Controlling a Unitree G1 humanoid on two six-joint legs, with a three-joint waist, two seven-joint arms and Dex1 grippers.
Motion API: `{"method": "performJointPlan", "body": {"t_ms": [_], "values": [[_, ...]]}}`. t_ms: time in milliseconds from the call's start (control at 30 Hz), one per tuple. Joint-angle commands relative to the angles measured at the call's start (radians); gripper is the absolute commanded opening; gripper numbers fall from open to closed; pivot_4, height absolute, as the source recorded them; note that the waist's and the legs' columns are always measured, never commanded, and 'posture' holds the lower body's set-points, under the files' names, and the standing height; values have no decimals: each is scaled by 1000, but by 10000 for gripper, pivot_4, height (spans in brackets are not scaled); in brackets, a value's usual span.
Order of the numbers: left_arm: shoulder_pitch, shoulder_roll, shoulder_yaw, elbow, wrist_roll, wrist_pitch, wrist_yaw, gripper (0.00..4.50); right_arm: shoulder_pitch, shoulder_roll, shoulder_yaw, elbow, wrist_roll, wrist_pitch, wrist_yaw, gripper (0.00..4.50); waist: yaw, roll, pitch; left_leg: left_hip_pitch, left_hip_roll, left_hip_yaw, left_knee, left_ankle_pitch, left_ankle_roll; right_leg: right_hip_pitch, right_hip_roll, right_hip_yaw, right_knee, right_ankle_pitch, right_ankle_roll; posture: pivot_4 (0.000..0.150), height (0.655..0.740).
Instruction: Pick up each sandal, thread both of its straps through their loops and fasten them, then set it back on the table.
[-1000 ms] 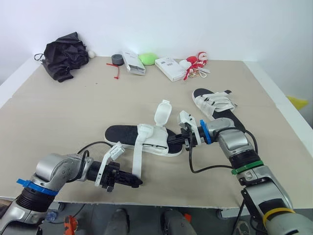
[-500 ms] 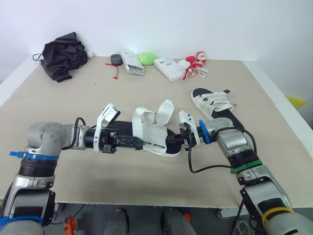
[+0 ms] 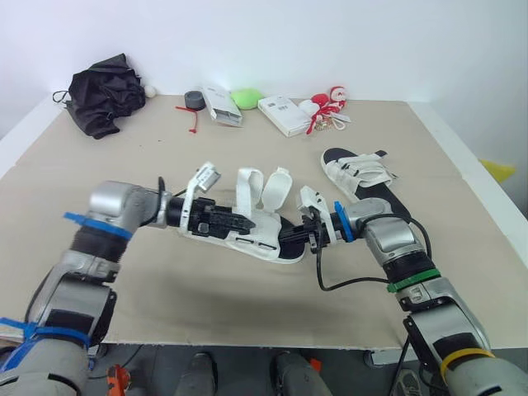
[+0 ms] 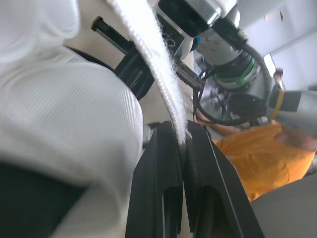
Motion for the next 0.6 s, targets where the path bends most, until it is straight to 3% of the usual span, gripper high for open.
{"method": "performJointPlan", "body": {"t_ms": [33, 267, 600], "values": [[-54, -4, -10, 51, 48, -37, -68, 252, 31, -2, 35, 11, -35, 23, -18, 0, -4, 0, 0, 0, 0, 0, 0, 0, 0, 0, 0, 0, 0, 0, 0, 1500, 7380], [-23, 38, -86, 37, 154, -105, -173, 252, 44, -7, 29, -6, -32, 32, -23, 0, -9, 0, 0, -1, 0, 0, -1, -1, -1, 0, 0, 0, 0, -2, 1, 1500, 7380], [-4, 48, -65, -6, 162, -80, -197, 252, 44, 1, 34, -5, -34, 32, -29, 0, -9, 0, 0, -1, 0, -1, 0, -1, 0, 0, 0, 0, 0, -2, 1, 1500, 7380]]}}
